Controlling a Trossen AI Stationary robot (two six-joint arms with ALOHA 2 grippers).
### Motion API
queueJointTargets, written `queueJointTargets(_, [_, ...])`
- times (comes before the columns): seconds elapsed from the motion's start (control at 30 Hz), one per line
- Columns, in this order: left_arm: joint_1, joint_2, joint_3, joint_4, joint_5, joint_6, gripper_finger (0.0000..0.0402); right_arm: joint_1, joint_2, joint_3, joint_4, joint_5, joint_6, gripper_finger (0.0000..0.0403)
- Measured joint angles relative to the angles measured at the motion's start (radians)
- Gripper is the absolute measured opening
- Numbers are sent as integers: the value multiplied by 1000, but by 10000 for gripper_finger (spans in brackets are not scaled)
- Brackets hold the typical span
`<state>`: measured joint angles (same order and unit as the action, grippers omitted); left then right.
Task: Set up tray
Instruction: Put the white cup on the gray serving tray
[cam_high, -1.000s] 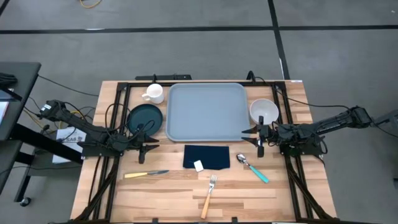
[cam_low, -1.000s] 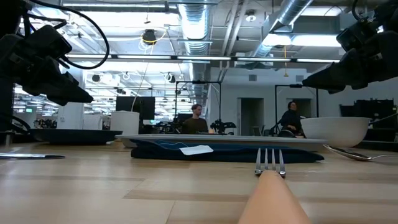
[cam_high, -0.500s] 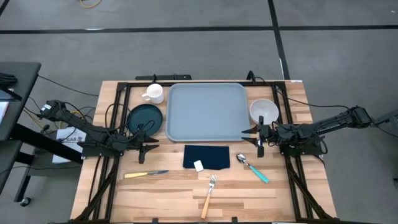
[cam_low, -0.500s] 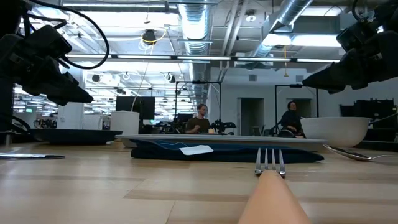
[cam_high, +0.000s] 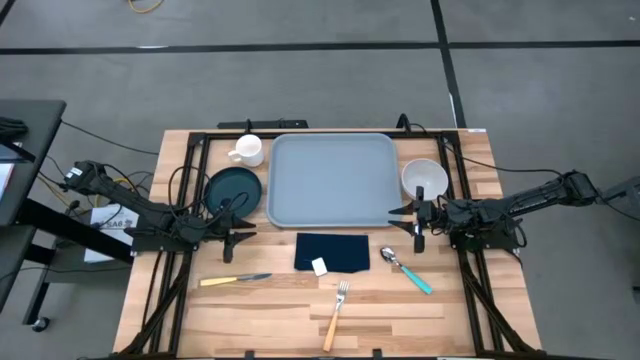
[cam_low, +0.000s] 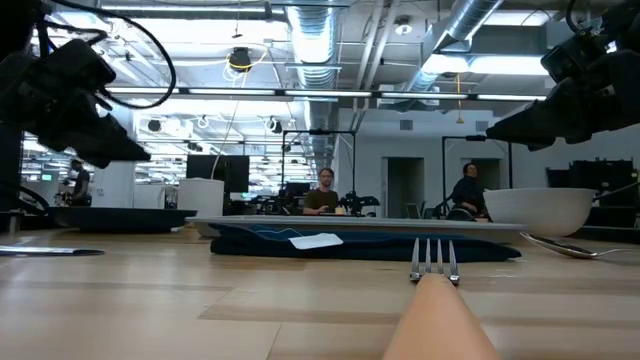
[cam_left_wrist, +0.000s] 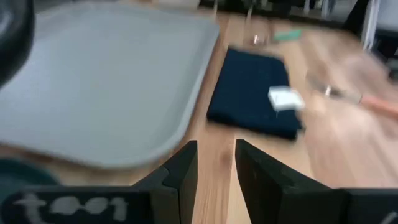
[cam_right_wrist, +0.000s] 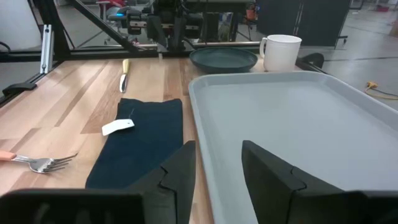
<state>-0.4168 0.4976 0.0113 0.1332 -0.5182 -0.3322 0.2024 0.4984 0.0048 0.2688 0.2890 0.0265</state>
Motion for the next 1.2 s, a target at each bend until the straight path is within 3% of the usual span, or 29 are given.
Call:
queueJointTargets(0.23, [0,0,8,56,-48,12,96,0,0,0,0,0,0,122])
queueJointTargets(0.37, [6,0,9,150,-243,115,96,0,0,0,0,0,0,122])
queueJointTargets(0.53, [43,-1,10,492,-490,336,96,0,0,0,0,0,0,122])
queueJointTargets(0.6, [63,-1,12,670,-505,419,96,0,0,0,0,0,0,122])
queueJointTargets(0.67, [86,-1,13,827,-458,519,96,0,0,0,0,0,0,122])
queueJointTargets(0.77, [116,-1,59,900,-364,637,96,0,0,0,0,0,0,122])
queueJointTargets(0.87, [143,3,172,824,-354,716,96,0,0,0,0,0,0,122])
queueJointTargets(0.93, [164,19,289,679,-381,747,96,0,0,0,0,0,0,122])
queueJointTargets(1.07, [209,68,579,186,-450,732,96,0,0,0,0,0,0,122])
queueJointTargets(1.2, [282,176,882,-357,-458,568,96,0,0,0,0,0,0,122])
